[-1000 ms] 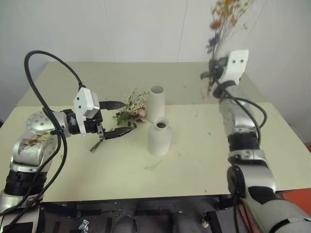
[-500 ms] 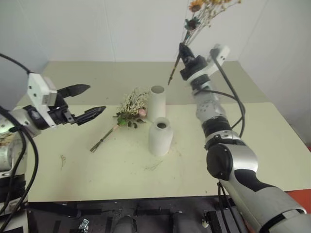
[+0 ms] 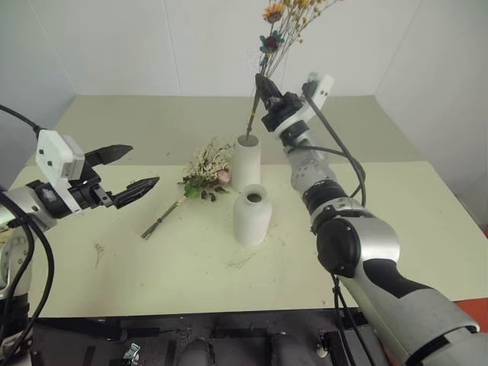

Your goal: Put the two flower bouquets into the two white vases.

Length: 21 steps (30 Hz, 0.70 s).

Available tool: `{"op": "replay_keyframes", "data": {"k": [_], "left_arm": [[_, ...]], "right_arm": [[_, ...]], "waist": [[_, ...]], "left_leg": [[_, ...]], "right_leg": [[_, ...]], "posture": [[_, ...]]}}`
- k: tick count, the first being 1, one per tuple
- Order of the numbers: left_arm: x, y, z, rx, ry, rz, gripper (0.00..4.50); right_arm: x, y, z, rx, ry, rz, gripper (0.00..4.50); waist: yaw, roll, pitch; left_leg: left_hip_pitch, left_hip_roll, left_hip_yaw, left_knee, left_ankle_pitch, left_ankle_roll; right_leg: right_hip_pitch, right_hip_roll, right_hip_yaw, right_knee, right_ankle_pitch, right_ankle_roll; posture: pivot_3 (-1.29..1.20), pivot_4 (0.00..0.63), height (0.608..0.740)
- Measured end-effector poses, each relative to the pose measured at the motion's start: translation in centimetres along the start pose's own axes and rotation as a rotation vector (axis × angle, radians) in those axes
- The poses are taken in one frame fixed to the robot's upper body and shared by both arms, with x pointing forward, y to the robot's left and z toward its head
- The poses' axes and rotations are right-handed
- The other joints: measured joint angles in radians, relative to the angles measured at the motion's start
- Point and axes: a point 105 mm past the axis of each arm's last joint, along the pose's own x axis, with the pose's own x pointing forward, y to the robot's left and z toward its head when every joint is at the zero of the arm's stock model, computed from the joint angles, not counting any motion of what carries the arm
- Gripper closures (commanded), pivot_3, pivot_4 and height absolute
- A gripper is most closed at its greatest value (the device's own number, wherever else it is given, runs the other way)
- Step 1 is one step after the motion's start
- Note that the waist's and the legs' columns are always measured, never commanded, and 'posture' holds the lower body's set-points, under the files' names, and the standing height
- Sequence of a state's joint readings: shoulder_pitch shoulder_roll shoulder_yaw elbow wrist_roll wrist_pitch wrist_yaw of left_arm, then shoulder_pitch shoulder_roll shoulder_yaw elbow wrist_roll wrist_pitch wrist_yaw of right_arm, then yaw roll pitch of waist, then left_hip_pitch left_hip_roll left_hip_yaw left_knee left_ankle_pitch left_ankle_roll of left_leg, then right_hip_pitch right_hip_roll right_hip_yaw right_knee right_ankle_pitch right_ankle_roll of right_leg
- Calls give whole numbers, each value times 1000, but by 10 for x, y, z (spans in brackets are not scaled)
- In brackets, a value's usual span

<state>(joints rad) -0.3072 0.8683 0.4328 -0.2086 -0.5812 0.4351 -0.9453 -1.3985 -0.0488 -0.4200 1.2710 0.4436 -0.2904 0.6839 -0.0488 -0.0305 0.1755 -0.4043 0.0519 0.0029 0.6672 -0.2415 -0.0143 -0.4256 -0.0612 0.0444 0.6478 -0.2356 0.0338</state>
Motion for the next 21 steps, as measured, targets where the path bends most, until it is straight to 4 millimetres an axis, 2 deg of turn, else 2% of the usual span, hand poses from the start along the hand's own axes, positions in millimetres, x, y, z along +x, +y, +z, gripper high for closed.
{"op": "replay_keyframes", "data": {"k": [5, 14, 21], "left_arm": [[-1, -1, 3, 6, -2, 5, 0], [-1, 0, 5, 16, 4, 5, 0], [-1, -1, 6, 22, 4, 1, 0]], "right_arm": [[-2, 0, -2, -67, 5, 8, 4453], [-12, -5, -27, -127, 99, -34, 4453], [-11, -5, -31, -176, 133, -45, 4453]], "waist": [[-1, 0, 0], [-10, 0, 0], [-19, 0, 0]], "left_leg": [[0, 0, 0, 0, 0, 0], [0, 0, 0, -1, 0, 0], [0, 0, 0, -1, 0, -1]], "right_leg": [[0, 0, 0, 0, 0, 0], [0, 0, 0, 0, 0, 0], [0, 0, 0, 0, 0, 0]], "posture": [[0, 150, 740], [0, 150, 740], [0, 150, 740]]}}
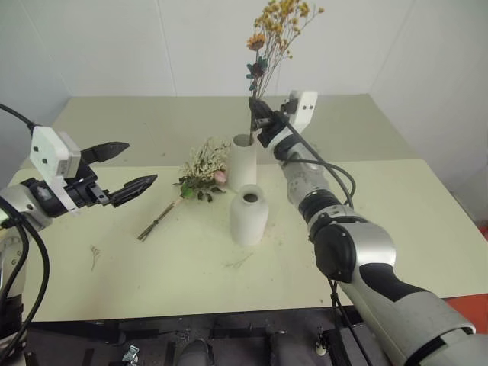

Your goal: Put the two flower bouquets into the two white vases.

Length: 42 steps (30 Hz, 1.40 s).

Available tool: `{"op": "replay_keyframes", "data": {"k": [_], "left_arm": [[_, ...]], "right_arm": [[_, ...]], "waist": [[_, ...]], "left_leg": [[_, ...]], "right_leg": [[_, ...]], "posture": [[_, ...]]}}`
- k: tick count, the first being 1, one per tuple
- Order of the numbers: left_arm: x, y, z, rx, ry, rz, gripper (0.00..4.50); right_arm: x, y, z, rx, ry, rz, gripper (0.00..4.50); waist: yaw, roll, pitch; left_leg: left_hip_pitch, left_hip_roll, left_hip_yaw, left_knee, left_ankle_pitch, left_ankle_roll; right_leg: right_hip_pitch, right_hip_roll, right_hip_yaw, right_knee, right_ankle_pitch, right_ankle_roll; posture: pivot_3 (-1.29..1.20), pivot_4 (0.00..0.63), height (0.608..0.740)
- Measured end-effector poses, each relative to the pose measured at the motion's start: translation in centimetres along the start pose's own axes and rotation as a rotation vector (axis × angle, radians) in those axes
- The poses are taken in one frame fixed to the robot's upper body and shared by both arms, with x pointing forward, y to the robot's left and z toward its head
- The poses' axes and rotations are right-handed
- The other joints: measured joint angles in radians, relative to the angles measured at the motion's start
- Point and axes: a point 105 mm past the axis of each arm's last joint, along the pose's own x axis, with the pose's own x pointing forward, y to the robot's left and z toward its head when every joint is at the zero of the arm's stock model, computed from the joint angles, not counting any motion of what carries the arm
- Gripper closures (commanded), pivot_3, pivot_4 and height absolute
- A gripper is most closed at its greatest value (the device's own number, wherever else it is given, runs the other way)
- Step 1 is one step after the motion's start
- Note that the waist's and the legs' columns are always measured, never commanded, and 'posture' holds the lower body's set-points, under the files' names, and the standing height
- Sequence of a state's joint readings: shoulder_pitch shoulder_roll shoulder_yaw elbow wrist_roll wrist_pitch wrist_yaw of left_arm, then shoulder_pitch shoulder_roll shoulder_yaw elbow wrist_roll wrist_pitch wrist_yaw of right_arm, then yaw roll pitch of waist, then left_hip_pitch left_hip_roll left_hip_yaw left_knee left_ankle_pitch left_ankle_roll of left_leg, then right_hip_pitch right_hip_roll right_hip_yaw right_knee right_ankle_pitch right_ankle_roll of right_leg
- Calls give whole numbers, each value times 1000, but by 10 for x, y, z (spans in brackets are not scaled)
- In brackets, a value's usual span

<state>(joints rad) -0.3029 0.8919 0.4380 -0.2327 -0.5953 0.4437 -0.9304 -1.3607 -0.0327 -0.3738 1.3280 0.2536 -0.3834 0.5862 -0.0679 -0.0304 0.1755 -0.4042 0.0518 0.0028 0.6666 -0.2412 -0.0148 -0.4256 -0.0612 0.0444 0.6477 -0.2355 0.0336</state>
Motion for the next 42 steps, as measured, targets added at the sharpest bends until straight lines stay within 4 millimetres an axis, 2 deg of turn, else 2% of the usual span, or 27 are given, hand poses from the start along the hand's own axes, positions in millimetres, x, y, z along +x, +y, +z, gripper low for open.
{"op": "replay_keyframes", "data": {"k": [2, 5, 15, 16, 20, 24, 30, 34, 37, 40, 42], "left_arm": [[0, -1, 0, 3, 0, -2, 0], [0, -1, 0, 3, 2, -1, 0], [1, 1, 1, 3, -2, 2, 0], [1, 1, 0, 2, -1, 3, 0], [1, 2, 1, 7, -6, 1, 0], [2, 2, 1, 9, -6, 3, 0], [1, 14, -6, -13, 43, 110, 0], [7, 25, -28, -30, 177, 273, 0], [17, 20, -43, -8, 314, 351, 0], [36, 11, -41, -21, 347, 366, 0], [52, 4, -35, -41, 375, 337, 0]], "right_arm": [[0, 1, -1, -3, 1, 12, 4453], [-3, 3, -5, 3, 8, 35, 3695], [-8, 17, -14, 16, 12, 149, 236], [-9, 18, -15, 9, 13, 160, 48], [-14, 17, -21, -48, 43, 168, 48], [-24, 3, -24, -137, 73, 141, 48], [-45, -33, -2, -230, 41, 111, 48], [-72, -56, 21, -287, 16, 142, 48], [-101, -74, 28, -341, 107, 136, 48], [-123, -83, 29, -395, 250, 92, 48], [-135, -81, 31, -413, 367, 75, 48]], "waist": [[-1, 0, 0], [-1, 0, 0], [-2, 0, 0], [-2, 0, 0], [-1, 0, 0], [0, 0, 0], [1, 0, 0], [7, 0, 0], [21, 0, 0], [27, 0, 0], [31, 0, 0]], "left_leg": [[0, 0, 0, 0, 0, 0], [0, 0, 0, 0, 0, 0], [0, 0, 0, 0, 0, 0], [0, 0, 0, 0, 0, 0], [0, 0, 0, 0, 0, 0], [0, 0, 0, 0, 0, 0], [0, 0, 0, 0, 0, 0], [0, 0, -1, 0, 0, 0], [-1, 0, -1, 0, 0, 0], [-1, -1, -1, 0, 0, 0], [0, -1, -1, 0, 0, 0]], "right_leg": [[0, 0, 0, 0, 0, 0], [0, 0, 0, 0, 0, 0], [0, 0, 0, 0, 0, 0], [0, 0, 0, 0, 0, 0], [0, 0, 0, 0, 0, 0], [0, 0, 0, 0, 0, 0], [0, 0, 0, 0, 0, 0], [1, 0, 0, 0, 0, 0], [1, 0, 0, 0, 0, 1], [0, 0, 0, 0, 0, 1], [0, 0, 1, 0, 0, 1]], "posture": [[0, 150, 740], [0, 150, 740], [0, 150, 740], [0, 150, 740], [0, 150, 740], [0, 150, 740], [0, 150, 740], [0, 150, 740], [0, 150, 740], [0, 150, 740], [0, 150, 740]]}}
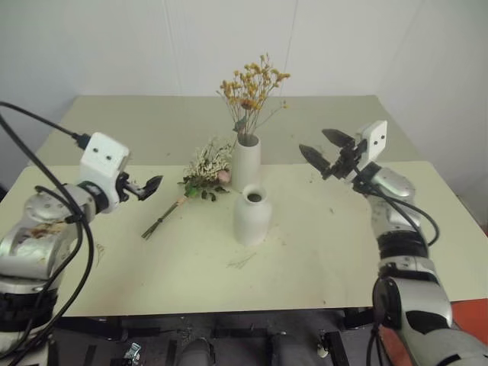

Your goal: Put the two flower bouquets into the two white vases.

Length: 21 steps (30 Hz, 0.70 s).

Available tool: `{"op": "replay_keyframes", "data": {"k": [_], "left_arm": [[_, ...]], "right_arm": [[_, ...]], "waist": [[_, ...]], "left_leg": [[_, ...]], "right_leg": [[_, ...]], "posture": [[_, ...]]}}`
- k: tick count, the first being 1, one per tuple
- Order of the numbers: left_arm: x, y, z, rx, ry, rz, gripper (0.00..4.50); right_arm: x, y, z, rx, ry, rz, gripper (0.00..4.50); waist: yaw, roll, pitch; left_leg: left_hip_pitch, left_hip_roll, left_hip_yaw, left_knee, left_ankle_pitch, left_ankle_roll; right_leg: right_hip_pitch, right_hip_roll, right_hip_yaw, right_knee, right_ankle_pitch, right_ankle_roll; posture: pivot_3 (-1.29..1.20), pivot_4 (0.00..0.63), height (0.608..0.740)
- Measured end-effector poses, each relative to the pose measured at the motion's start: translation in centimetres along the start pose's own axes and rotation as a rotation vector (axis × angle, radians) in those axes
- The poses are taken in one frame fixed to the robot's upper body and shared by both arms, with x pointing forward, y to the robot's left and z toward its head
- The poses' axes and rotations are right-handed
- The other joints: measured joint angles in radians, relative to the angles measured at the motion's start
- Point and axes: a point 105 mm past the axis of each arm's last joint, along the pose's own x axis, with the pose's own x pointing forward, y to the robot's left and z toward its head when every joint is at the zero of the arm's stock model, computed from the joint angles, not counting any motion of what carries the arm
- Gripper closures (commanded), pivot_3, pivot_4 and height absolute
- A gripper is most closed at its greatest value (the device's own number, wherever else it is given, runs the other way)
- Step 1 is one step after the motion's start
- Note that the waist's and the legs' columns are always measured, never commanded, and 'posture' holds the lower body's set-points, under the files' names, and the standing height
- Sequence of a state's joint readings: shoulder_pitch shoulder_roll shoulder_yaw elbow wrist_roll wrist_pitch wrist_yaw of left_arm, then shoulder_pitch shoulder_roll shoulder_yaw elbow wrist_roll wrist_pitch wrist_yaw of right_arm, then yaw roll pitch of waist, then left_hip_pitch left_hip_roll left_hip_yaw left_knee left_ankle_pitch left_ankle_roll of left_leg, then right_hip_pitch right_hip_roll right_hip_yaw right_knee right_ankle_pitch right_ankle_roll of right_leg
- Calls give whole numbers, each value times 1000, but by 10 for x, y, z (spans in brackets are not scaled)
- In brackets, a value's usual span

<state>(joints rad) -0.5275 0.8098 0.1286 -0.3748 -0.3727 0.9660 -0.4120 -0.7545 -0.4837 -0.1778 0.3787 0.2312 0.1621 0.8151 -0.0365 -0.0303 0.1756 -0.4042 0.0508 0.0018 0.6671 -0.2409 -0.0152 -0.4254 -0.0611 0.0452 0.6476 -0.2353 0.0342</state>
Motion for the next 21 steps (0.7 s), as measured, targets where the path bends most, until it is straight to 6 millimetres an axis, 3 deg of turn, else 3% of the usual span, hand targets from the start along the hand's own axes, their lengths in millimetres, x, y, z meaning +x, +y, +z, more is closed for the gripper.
{"op": "replay_keyframes", "data": {"k": [2, 10, 14, 20, 21], "left_arm": [[8, -11, 1, 14, 63, -47, 0], [32, -36, -25, 58, 358, -183, 0], [51, -38, -31, 52, 407, -181, 0], [72, -48, -57, 28, 498, -266, 0], [74, -49, -59, 26, 506, -279, 191]], "right_arm": [[-13, 4, 9, -9, 61, 24, 48], [-53, 31, 58, -48, 198, 164, 48], [-62, 41, 67, -55, 252, 203, 48], [-71, 57, 75, -63, 302, 284, 48], [-72, 59, 76, -66, 306, 292, 10]], "waist": [[0, 0, 0], [-1, 0, 0], [6, 0, 0], [17, 0, 0], [19, 0, 0]], "left_leg": [[0, -1, 0, 0, 0, 0], [1, -1, 0, 0, 0, 0], [1, -1, 0, 1, 0, 0], [-1, -1, 0, 1, 0, 0], [-1, -1, 0, 2, 0, 0]], "right_leg": [[0, 0, 0, 0, 0, 0], [1, 0, 0, -4, -1, 0], [1, 0, 0, -4, -1, 0], [0, 0, 0, -5, -1, 0], [0, 0, 0, -5, -1, 0]], "posture": [[0, 150, 740], [0, 150, 740], [0, 150, 740], [0, 150, 740], [0, 150, 740]]}}
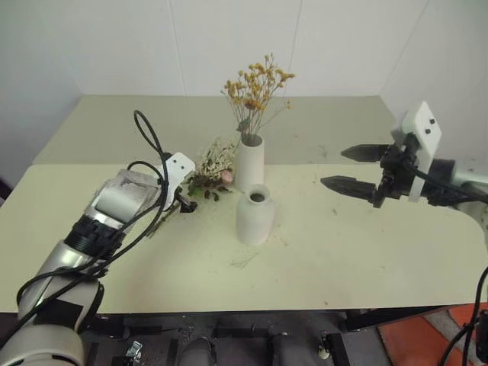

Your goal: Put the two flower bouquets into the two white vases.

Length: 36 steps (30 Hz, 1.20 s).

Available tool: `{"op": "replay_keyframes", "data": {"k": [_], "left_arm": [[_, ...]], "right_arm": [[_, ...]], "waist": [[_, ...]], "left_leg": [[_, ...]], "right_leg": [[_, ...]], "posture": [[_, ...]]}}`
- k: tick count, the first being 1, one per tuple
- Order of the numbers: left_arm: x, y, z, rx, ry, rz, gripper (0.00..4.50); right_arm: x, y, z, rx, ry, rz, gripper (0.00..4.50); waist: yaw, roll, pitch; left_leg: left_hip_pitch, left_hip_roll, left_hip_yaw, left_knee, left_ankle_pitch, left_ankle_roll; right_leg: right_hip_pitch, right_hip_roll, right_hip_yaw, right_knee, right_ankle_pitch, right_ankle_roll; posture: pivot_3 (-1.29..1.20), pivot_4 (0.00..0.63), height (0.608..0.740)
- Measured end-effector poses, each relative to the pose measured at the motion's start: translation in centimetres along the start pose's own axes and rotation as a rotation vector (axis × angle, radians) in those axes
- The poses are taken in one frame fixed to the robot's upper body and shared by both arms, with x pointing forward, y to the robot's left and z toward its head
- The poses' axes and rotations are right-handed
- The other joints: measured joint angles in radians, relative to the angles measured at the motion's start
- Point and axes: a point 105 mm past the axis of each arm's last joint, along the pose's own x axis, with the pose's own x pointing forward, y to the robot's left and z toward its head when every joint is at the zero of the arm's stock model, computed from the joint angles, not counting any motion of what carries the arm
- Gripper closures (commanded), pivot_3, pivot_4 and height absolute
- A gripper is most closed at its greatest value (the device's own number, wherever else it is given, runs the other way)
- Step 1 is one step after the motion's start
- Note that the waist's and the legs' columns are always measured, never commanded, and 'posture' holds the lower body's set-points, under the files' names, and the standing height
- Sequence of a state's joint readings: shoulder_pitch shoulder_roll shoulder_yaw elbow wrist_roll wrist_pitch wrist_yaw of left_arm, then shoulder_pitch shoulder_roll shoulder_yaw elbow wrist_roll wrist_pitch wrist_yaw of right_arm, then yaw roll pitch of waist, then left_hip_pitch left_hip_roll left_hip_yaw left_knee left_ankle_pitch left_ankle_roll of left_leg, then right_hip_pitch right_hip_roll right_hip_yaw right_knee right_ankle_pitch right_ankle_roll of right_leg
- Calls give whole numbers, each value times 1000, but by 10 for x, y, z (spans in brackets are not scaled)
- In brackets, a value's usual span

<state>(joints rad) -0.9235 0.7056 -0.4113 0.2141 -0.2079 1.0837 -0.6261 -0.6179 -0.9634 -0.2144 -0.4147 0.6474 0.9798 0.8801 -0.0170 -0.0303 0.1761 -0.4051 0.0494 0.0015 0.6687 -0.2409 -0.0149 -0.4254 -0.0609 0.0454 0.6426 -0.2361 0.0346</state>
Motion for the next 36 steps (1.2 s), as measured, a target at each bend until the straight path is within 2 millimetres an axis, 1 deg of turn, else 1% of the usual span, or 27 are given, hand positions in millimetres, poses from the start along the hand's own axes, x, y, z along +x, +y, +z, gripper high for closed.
{"op": "replay_keyframes", "data": {"k": [2, 3, 5, 7, 8, 9, 14, 15, 17, 20, 22, 23, 25, 27, 29, 30, 32, 33, 34, 35, 36], "left_arm": [[4, 2, 1, 3, 1, -12, 588], [5, 3, 1, 3, 1, -17, 875], [9, 4, 1, 12, 1, -20, 1555], [11, 2, 1, 15, 2, -33, 2111], [11, 2, 2, 24, 0, -40, 2524], [11, 2, 3, 28, 0, -44, 2764], [12, 1, 7, 35, -4, -61, 4326], [14, 1, 6, 34, 0, -58, 4394], [15, 4, 4, 37, 3, -46, 4394], [15, 9, 8, 17, -26, -15, 4394], [12, 23, 10, -32, -57, 55, 4394], [6, 39, 12, -84, -89, 134, 4394], [-12, 71, 18, -168, -164, 272, 4394], [-38, 97, 28, -247, -278, 361, 4394], [-73, 112, 52, -360, -534, 352, 4394], [-89, 114, 64, -389, -649, 336, 4394], [-134, 110, 99, -463, -922, 211, 4394], [-161, 106, 113, -455, -1052, 153, 4394], [-178, 100, 121, -427, -1142, 111, 4394], [-199, 89, 129, -374, -1268, 43, 4394], [-224, 72, 133, -289, -1442, -57, 4394]], "right_arm": [[-1, 3, 0, -7, 8, 7, 0], [-1, 4, 0, -5, 7, 11, 0], [-1, 6, 2, -4, 2, 15, 0], [-2, 5, 1, -4, 5, 5, 0], [-3, 4, 1, -2, 5, -4, 0], [-3, 2, 0, -2, 5, -15, 0], [-3, -3, 0, -2, -20, -65, 0], [-3, -3, 1, -5, -21, -71, 0], [-3, -4, 1, -7, -23, -77, 0], [-3, -4, 0, -5, -22, -80, 0], [-4, -2, -2, -1, -21, -72, 0], [-5, 0, -4, 4, -19, -61, 0], [-9, 2, -5, 15, -23, -50, 0], [-16, 3, -2, 17, -34, -44, 0], [-26, 7, -2, 18, -42, -36, 0], [-29, 8, -2, 16, -42, -37, 0], [-34, 13, -5, 22, -35, -25, 0], [-36, 16, -6, 19, -29, -15, 0], [-37, 18, -7, 19, -26, -14, 0], [-40, 19, -9, 22, -19, -15, 0], [-42, 20, -12, 24, -10, -20, 0]], "waist": [[3, 0, 0], [3, 0, 0], [4, 0, 0], [4, 0, 0], [4, 0, 0], [4, 0, 0], [3, 0, 0], [4, 0, 0], [3, 0, 0], [4, 0, 0], [4, 0, 0], [2, -1, 1], [-1, -1, 1], [2, -1, 1], [5, -2, 1], [8, -2, 1], [16, -4, 2], [17, -4, 2], [17, -4, 2], [18, -3, 2], [18, -3, 1]], "left_leg": [[0, 0, 0, 0, 0, 0], [0, 0, 0, 0, 0, 0], [-1, 0, 0, 1, 0, 0], [-1, 0, 0, 1, 0, 0], [-1, 0, 0, 1, 0, 0], [-1, 0, 0, 1, 0, 0], [-1, 0, 0, 1, 0, 0], [-1, 0, 0, 1, 0, 0], [-1, 0, 0, 2, 0, 0], [-1, 0, 0, 2, 0, 0], [-1, 0, -1, 3, 0, 0], [-1, 0, -1, 3, 0, 0], [-2, 0, -1, 3, 0, 0], [-2, 0, -1, 3, 0, 1], [-3, 1, -1, 3, 0, 1], [-4, 1, -1, 5, 0, 0], [-7, 1, -2, 9, 0, 1], [-7, 1, -2, 10, -1, 1], [-5, 0, -2, 9, -1, 1], [-4, 0, -1, 9, -1, 1], [-3, 0, -1, 9, -1, 1]], "right_leg": [[0, 0, 0, 0, 0, 0], [0, 0, 0, 0, 0, 0], [0, 0, 0, 0, 0, 0], [0, 0, 0, 0, 0, 0], [0, 0, 0, 0, 0, 0], [0, 0, 0, 0, 0, 0], [0, 0, 0, 1, 0, 0], [0, 0, 0, 1, 0, 0], [0, 0, 0, 1, 0, 0], [0, 0, 0, 1, 0, 0], [0, 0, 0, 1, 0, 0], [0, 0, 0, 1, 0, 0], [-1, 0, 0, 1, 0, 0], [0, 0, -1, 1, 0, 0], [0, -1, -2, 2, 0, 1], [0, -1, -2, 3, 1, 1], [0, -1, -4, 3, 1, 2], [1, -1, -3, 3, 2, 3], [3, -2, -3, 3, 2, 3], [4, -2, -2, 3, 2, 3], [4, -3, -2, 2, 2, 3]], "posture": [[0, 150, 740], [0, 150, 740], [0, 150, 740], [0, 150, 740], [0, 150, 740], [0, 150, 740], [0, 150, 740], [0, 150, 740], [0, 150, 740], [0, 150, 740], [0, 150, 740], [0, 150, 740], [0, 150, 740], [0, 150, 740], [0, 150, 740], [0, 150, 740], [0, 150, 740], [0, 150, 740], [0, 150, 740], [0, 150, 740], [0, 150, 740]]}}
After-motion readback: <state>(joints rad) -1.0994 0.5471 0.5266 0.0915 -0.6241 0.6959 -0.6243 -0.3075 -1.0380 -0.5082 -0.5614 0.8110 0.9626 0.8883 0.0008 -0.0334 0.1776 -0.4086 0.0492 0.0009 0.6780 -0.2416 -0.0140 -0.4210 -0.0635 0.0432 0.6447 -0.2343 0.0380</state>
